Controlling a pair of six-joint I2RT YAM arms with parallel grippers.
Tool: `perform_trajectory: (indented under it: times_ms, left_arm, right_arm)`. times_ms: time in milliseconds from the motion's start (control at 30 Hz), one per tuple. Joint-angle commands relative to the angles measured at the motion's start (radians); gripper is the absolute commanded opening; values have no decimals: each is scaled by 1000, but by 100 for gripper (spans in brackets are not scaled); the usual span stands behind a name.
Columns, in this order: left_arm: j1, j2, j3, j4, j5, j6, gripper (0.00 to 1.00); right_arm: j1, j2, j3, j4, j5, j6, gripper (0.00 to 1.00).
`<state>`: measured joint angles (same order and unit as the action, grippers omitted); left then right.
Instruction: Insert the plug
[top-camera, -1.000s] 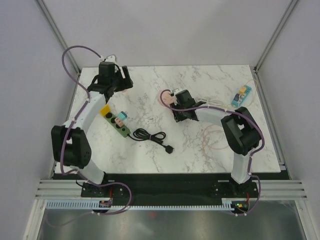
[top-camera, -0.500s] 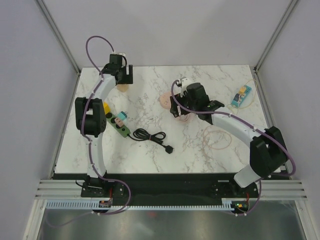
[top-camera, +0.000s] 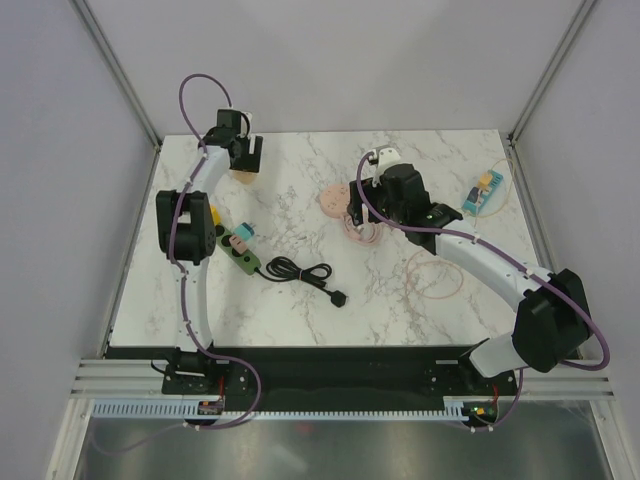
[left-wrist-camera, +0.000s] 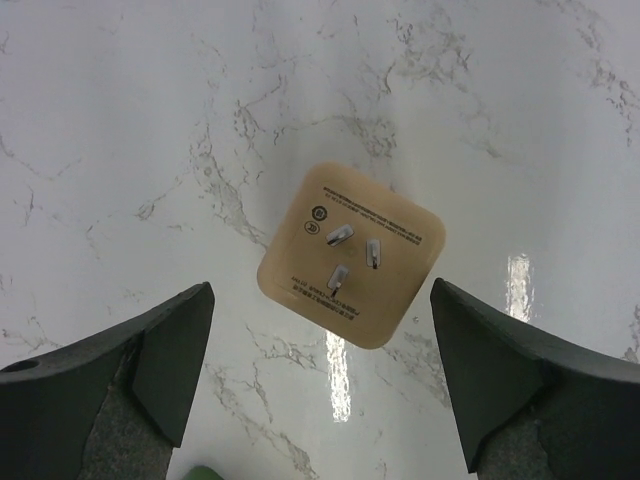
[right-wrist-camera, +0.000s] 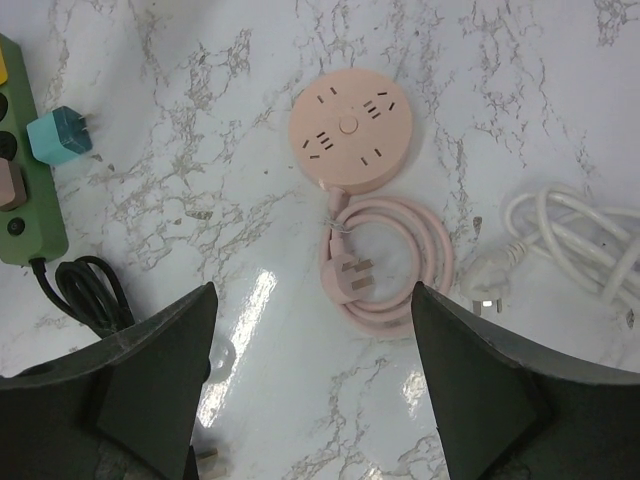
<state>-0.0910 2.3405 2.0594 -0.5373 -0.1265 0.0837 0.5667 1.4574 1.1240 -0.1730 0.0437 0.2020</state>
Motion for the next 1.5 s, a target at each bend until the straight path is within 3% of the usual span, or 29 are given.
perform_trajectory:
  times_ms: [0, 167, 367, 400, 467, 600, 700, 900, 1000, 1033, 1233, 1367, 1400, 1467]
  left_arm:
    - [0, 34, 45, -4, 28, 99, 95]
    - [0, 52, 65, -3, 73, 134, 89]
    - [-1, 17, 45, -6, 111, 142, 74]
    - [-1, 17, 48, -6, 116, 143, 58]
    - [-1, 14, 44, -7, 148, 133, 44]
    - [-6, -62, -25, -9, 237, 51, 24]
    - [-12, -143, -92, -7, 310, -16, 16]
    - [-15, -306, -249, -3, 519, -105, 7]
    - [-15, -401, -327, -1, 712, -134, 6]
    - [-15, -421, -346, 0, 835, -143, 5]
    - [-39, -533, -470, 13, 1256, -281, 4]
    - [-87, -633, -544, 13, 1341, -292, 2]
    - [-107, -677, -573, 14, 1340, -286, 2]
    - [-124, -720, -599, 13, 1338, -272, 2]
  right_arm:
    - [2, -8, 5, 9, 38, 13, 86]
    - [2, 9, 11, 12, 36, 17, 86]
    - [2, 4, -1, 18, 30, 13, 86]
    - [4, -8, -1, 17, 33, 10, 86]
    - [2, -25, -1, 9, 45, 7, 86]
    - [2, -74, 5, -5, 53, 7, 87]
    - [2, -100, 2, -6, 45, 20, 88]
    - [2, -117, -6, -14, -36, 42, 89]
    - [2, -134, -10, -13, -99, -18, 89]
    - [1, -138, -16, -2, -114, -39, 89]
    - [2, -150, -75, 107, -288, -360, 90]
    - [-14, -237, -104, 127, -445, -582, 91]
    - [-19, -264, -146, 118, -572, -730, 91]
    - [-19, -328, -206, 116, -672, -847, 93]
